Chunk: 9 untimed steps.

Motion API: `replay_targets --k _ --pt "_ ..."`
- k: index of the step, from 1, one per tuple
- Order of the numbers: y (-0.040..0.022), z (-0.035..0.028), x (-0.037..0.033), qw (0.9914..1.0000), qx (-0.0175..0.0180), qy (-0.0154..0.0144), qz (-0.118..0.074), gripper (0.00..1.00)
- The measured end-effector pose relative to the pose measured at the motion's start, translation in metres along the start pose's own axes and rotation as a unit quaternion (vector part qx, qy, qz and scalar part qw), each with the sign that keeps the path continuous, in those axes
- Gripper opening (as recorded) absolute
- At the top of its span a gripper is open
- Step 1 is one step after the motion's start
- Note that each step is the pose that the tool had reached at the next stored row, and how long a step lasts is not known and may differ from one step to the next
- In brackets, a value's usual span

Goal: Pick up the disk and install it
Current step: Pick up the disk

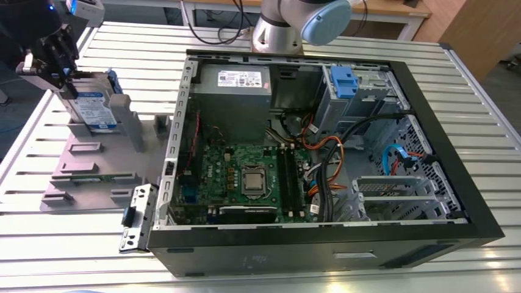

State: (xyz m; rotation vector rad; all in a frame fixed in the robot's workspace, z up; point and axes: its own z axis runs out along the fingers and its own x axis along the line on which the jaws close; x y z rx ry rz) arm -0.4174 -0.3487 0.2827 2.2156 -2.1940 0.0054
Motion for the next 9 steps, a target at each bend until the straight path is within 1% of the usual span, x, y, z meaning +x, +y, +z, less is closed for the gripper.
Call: replay_targets --k 9 --pt "0.0000 -0.0006 0.0000 1.00000 0.0002 -0.0001 0.000 0.36"
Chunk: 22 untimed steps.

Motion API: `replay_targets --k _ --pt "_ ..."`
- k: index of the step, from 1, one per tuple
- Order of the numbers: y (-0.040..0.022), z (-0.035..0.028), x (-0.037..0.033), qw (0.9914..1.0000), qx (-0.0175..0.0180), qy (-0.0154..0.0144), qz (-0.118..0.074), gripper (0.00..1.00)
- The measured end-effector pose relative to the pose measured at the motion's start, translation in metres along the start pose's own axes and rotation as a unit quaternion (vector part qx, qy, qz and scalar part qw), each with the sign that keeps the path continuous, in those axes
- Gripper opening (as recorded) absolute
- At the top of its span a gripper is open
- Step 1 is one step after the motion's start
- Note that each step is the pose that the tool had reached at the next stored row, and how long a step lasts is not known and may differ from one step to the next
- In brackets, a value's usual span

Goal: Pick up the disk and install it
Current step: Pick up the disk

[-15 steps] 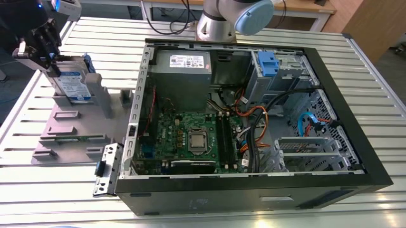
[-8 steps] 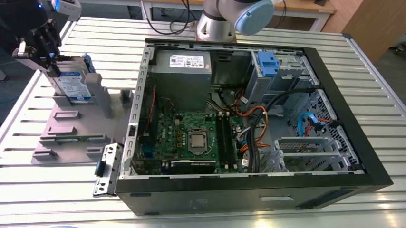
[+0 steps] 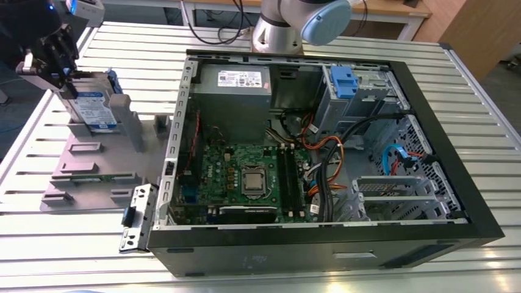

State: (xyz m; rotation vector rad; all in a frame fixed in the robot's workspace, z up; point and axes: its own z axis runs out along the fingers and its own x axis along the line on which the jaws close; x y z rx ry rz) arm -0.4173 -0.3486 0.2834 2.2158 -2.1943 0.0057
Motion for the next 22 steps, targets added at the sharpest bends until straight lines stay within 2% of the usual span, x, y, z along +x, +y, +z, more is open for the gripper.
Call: replay_targets --k 10,22 --pt "0.0001 -0.0080 0.0002 1.00000 -0.0001 -0.0008 0.000 0.36" --pt "0.0002 -0.0114 0.0002 1.00000 -0.0001 -0.0009 0.000 0.36"
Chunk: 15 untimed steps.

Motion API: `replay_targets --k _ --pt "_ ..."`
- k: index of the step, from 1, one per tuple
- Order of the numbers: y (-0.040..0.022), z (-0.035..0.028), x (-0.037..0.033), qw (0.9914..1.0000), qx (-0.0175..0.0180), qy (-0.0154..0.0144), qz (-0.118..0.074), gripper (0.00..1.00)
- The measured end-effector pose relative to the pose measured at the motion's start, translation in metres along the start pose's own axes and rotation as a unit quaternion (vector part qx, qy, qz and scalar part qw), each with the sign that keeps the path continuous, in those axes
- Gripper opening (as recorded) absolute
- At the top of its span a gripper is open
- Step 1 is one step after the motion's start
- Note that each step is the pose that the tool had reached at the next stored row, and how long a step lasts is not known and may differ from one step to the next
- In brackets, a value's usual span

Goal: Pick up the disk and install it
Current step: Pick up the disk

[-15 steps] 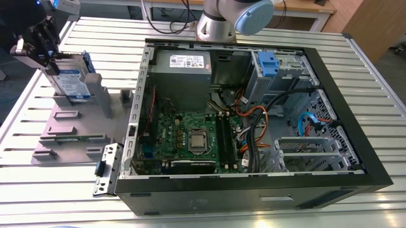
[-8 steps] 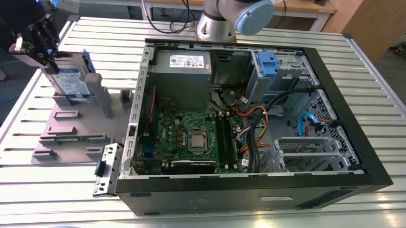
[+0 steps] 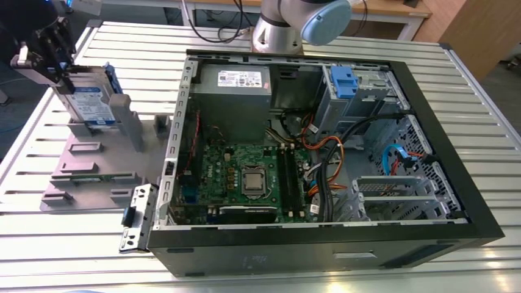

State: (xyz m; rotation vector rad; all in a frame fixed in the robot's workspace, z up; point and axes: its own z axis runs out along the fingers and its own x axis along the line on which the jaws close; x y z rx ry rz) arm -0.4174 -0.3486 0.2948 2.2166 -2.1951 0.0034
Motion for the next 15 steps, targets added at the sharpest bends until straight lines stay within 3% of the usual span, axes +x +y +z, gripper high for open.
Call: replay_targets --k 15 --pt "0.0001 -0.0053 0.0001 1.00000 0.0000 0.0000 0.000 0.36"
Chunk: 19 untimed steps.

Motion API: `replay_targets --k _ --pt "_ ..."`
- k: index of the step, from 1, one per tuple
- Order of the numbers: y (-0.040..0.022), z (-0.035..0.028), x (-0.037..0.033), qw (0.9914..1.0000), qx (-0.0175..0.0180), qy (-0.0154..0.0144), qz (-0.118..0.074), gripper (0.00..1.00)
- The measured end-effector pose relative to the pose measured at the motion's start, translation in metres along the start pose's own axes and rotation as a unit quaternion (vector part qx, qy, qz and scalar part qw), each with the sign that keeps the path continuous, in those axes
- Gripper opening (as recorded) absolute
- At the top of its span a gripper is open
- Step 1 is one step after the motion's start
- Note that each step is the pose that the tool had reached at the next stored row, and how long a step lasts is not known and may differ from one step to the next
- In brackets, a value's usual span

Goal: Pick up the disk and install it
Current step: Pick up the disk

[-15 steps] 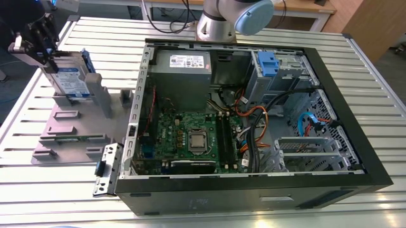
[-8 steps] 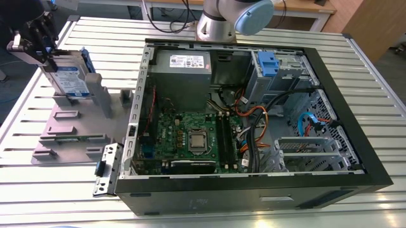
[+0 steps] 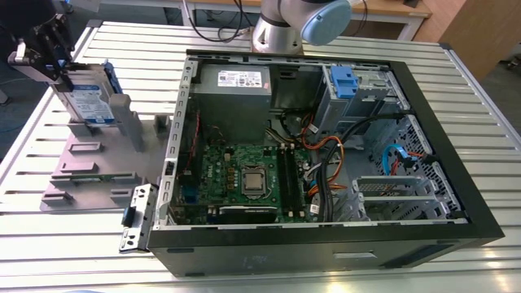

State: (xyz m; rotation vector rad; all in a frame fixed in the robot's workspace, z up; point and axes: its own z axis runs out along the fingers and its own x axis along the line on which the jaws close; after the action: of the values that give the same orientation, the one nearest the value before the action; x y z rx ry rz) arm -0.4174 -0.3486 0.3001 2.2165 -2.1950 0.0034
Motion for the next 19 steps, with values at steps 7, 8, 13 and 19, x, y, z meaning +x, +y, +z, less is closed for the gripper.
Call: replay_targets --k 7,8,13,19 --pt "0.0000 -0.0014 0.0000 1.00000 0.0000 0.0000 0.000 0.36" --pt "0.0000 -0.0015 0.0000 1.00000 0.0000 0.0000 0.000 0.36" --pt "0.0000 -0.0024 0.0001 1.00000 -0.0001 0.0000 0.000 0.36" --pt "0.0001 -0.0039 0.0001 1.00000 0.0000 0.0000 0.000 0.36"
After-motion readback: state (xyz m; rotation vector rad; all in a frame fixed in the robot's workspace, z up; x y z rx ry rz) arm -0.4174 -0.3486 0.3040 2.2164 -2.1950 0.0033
